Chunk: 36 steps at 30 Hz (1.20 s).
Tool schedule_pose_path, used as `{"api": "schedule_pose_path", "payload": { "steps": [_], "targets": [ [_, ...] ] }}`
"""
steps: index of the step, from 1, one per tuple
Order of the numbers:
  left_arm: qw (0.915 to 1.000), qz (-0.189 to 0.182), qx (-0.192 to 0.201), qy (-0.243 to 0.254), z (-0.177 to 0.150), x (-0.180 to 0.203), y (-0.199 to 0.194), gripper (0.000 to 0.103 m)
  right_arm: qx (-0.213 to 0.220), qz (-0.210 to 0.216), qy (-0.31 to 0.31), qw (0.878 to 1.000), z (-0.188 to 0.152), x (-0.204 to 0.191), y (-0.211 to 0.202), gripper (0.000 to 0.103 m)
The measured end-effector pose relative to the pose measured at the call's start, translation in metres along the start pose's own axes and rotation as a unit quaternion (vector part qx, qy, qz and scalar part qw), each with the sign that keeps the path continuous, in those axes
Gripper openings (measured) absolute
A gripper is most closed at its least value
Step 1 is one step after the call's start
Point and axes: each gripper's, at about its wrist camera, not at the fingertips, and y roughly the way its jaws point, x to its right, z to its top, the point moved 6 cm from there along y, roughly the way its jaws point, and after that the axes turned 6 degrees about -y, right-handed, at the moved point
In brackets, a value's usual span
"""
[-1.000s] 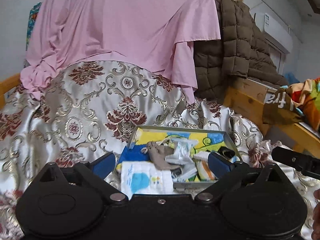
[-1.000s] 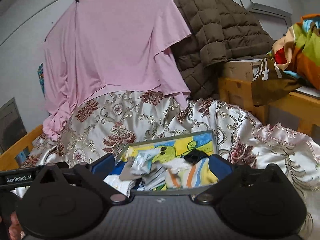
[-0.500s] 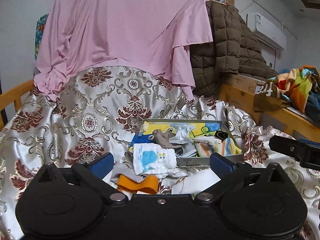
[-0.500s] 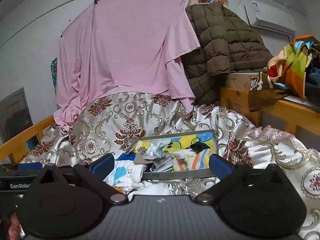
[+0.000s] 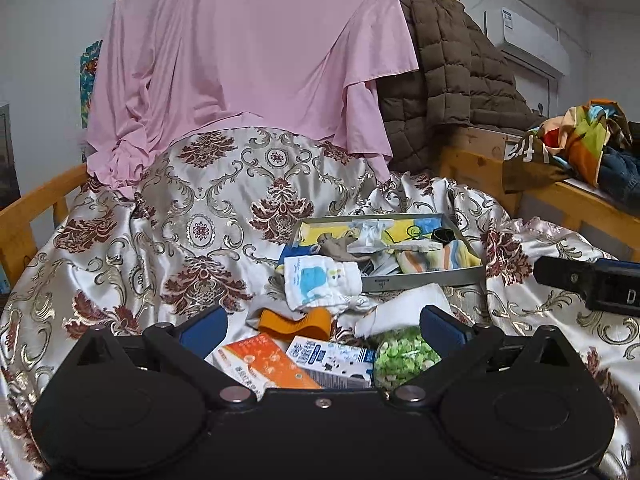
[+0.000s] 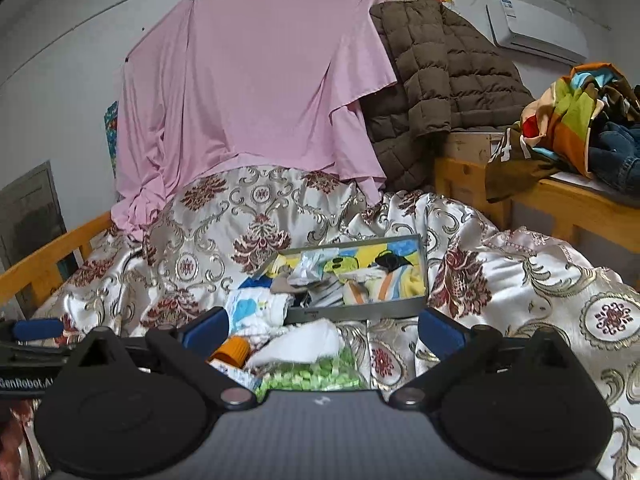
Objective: Organize soft objects
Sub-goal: 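Lift both open tools from the tray and return them over the pile, then move the left tool toward the orange rubber piece while the right tool approaches the white cloth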
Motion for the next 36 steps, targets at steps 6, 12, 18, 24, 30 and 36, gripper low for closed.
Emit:
{"api": "schedule_pose_path", "payload": {
  "steps": [6, 12, 18, 24, 30, 36],
  "targets": [
    [0.9999, 0.005, -0.01, -0.007, -0.012, -0.009, -0.006, 0.102, -0.029, -0.002, -0.02, 0.999, -0.019, -0.009, -0.008, 0.103],
    [0.9992, 0.02, -0.033, -0.008, -0.034, -0.025, -0.003, 0.102, -0.067, 0.005, -0.037, 0.997, -0.036, -0.019, -0.005, 0.103],
    [0.9969, 0.033, -0.061, -0.038, -0.058, -0.045, 0.002, 0.102, -0.103, 0.012, -0.068, 0.992, -0.051, -0.035, 0.005, 0.103],
    [0.9966, 0.037, -0.067, -0.03, -0.063, -0.045, 0.004, 0.102, -0.129, 0.019, -0.097, 0.987, -0.062, -0.048, 0.012, 0.103],
    [0.9943, 0.051, -0.093, -0.012, -0.071, -0.041, 0.011, 0.102, -0.147, 0.028, -0.12, 0.981, -0.071, -0.059, 0.019, 0.103],
    [0.9905, 0.06, -0.121, -0.028, -0.075, -0.047, 0.021, 0.102, -0.162, 0.034, -0.132, 0.977, -0.077, -0.066, 0.027, 0.103]
  ]
}}
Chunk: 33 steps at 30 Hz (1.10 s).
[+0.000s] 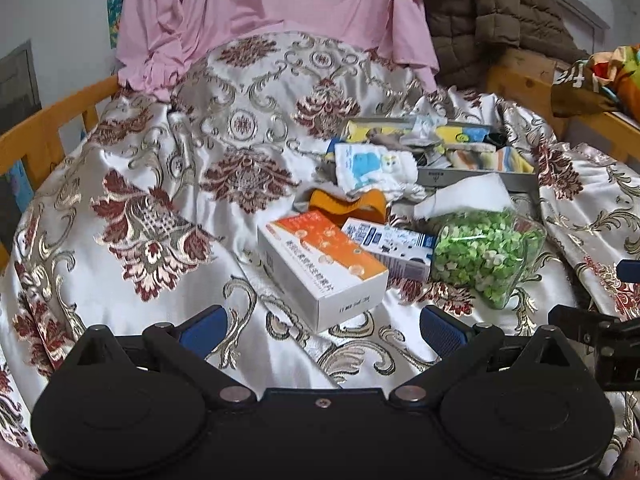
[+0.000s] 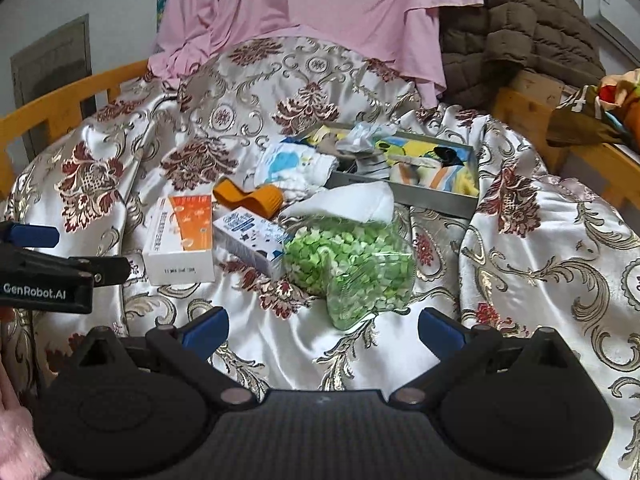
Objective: Organize soft objects
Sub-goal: 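Move the left tool toward the orange rubber piece while the right tool approaches the white cloth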
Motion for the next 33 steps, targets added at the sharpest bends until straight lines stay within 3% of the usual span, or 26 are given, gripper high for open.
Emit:
{"api": "schedule_pose_path", "payload": {
  "steps": [11, 26, 33],
  "targets": [
    [0.9994, 0.009, -0.025, -0.023, 0.0, -0.006, 0.013, 0.102, -0.011, 0.01, -0.01, 1.0, 0.001, -0.009, 0.013, 0.103],
    [0.9957, 0.043, 0.014, -0.08, 0.026, -0.027, 0.031, 0.102, 0.022, 0.016, -0.021, 0.999, 0.036, -0.006, 0.033, 0.103],
    [0.9949, 0.042, 0.019, -0.09, 0.038, -0.029, 0.046, 0.102, 0.041, 0.012, -0.026, 0.999, 0.051, 0.003, 0.04, 0.103]
  ]
}}
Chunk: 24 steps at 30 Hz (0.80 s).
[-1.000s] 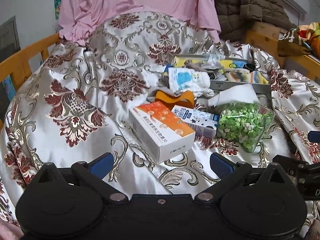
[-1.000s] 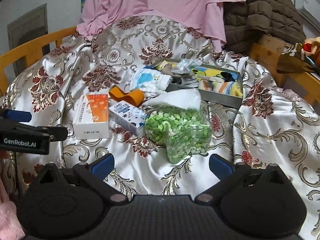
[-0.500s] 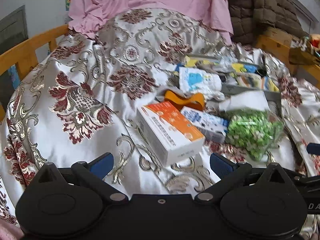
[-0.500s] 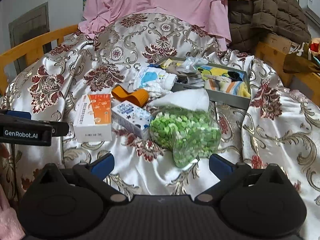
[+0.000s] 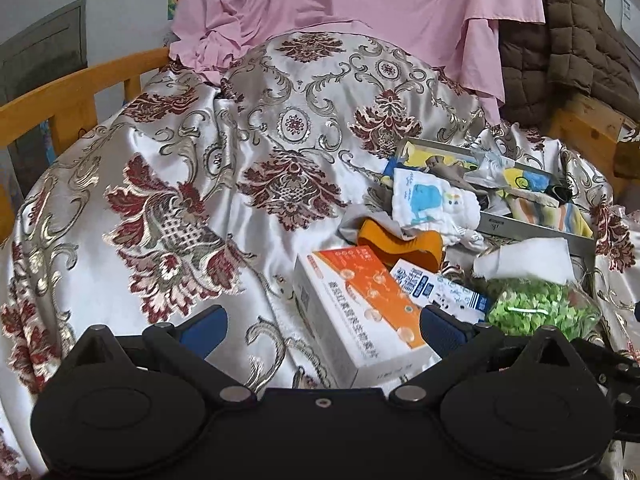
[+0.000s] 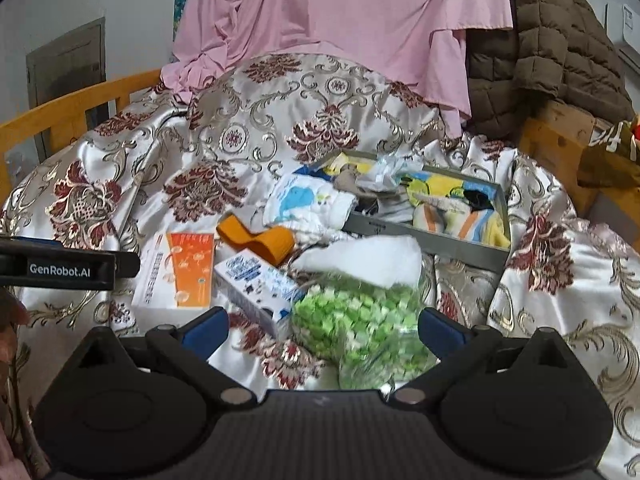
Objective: Organize soft objects
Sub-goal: 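Move the left tool toward the orange rubber piece while the right tool approaches the white cloth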
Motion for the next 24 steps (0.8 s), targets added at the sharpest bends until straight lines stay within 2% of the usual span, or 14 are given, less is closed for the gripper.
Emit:
{"api": "schedule_pose_path", "payload": {
  "steps": [7, 11, 14, 18, 24],
  "targets": [
    [0.9999, 0.004, 0.011, 0.01, 0.011, 0.005, 0.015, 0.102, 0.013, 0.0, -0.012, 1.0, 0.003, 0.002, 0.008, 0.103],
    [0.9998, -0.002, 0.011, 0.013, 0.016, 0.007, 0.023, 0.102, 0.038, -0.024, -0.033, 0.998, 0.008, 0.007, 0.012, 0.103],
    [0.9992, -0.021, 0.014, 0.031, 0.02, 0.013, 0.035, 0.102, 0.052, -0.038, -0.039, 0.997, 0.011, 0.015, 0.021, 0.103],
    [0.9972, -0.057, 0.014, 0.047, 0.027, 0.028, 0.055, 0.102, 0.045, -0.039, -0.043, 0.997, 0.008, 0.024, 0.04, 0.103],
    [0.9896, -0.126, 0.035, 0.061, 0.035, 0.049, 0.084, 0.102, 0.042, -0.03, -0.012, 0.999, 0.006, 0.035, 0.06, 0.103]
  ]
}}
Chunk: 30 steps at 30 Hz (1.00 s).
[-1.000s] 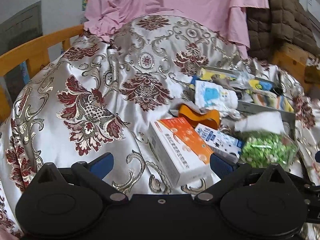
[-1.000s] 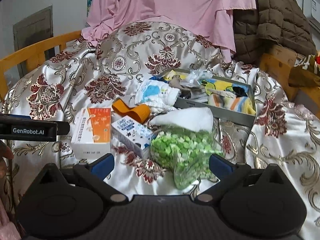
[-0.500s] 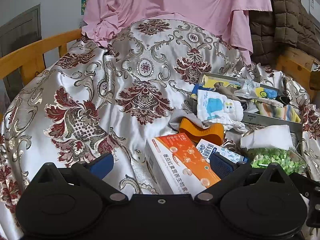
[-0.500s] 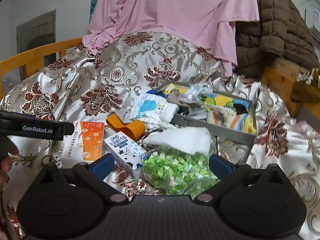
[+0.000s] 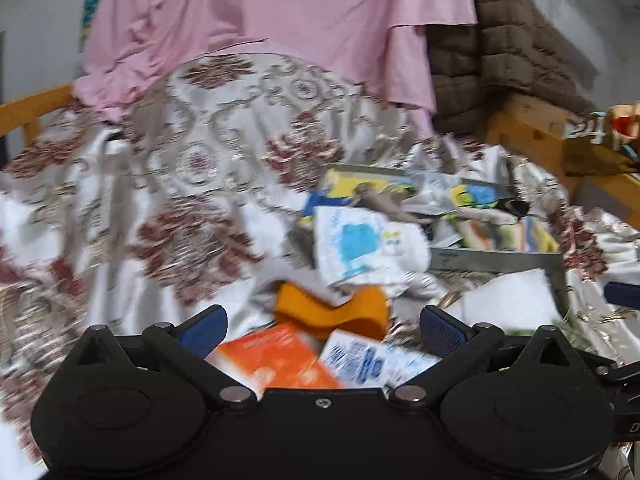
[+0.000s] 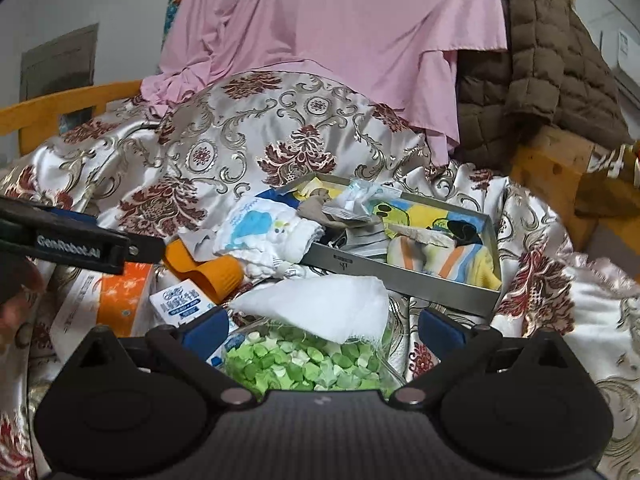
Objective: Organize soft objects
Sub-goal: 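Move the left tool toward the orange rubber piece while the right tool approaches the white cloth, then grasp the orange rubber piece with the left tool while the right tool grasps the white cloth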
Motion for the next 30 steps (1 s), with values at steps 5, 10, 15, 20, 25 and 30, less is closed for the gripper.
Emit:
{"api": "schedule_pose_path", "payload": {
  "steps": [5, 10, 15, 20, 25, 30],
  "targets": [
    [0.9989, -0.045, -0.007, 0.011, 0.001, 0.011, 0.028, 0.102, 0.019, -0.008, -0.011, 1.0, 0.005, 0.003, 0.007, 0.103],
    [0.9932, -0.106, -0.048, 0.013, 0.002, 0.02, 0.051, 0.095, 0.021, -0.021, -0.034, 0.999, 0.008, 0.007, 0.018, 0.103],
    [0.9887, -0.135, -0.065, 0.002, -0.001, 0.021, 0.066, 0.089, 0.014, -0.024, -0.039, 0.999, 0.01, 0.007, 0.026, 0.103],
    [0.9821, -0.165, -0.088, -0.02, -0.001, 0.018, 0.077, 0.082, 0.01, -0.022, -0.075, 0.997, 0.009, -0.006, 0.033, 0.103],
    [0.9811, -0.165, -0.098, -0.023, -0.003, 0.016, 0.085, 0.081, -0.003, -0.015, -0.087, 0.996, 0.003, -0.015, 0.046, 0.103],
    [0.9824, -0.147, -0.112, -0.028, -0.006, 0.01, 0.094, 0.081, -0.009, -0.009, -0.077, 0.997, 0.003, -0.018, 0.055, 0.102]
  ]
}}
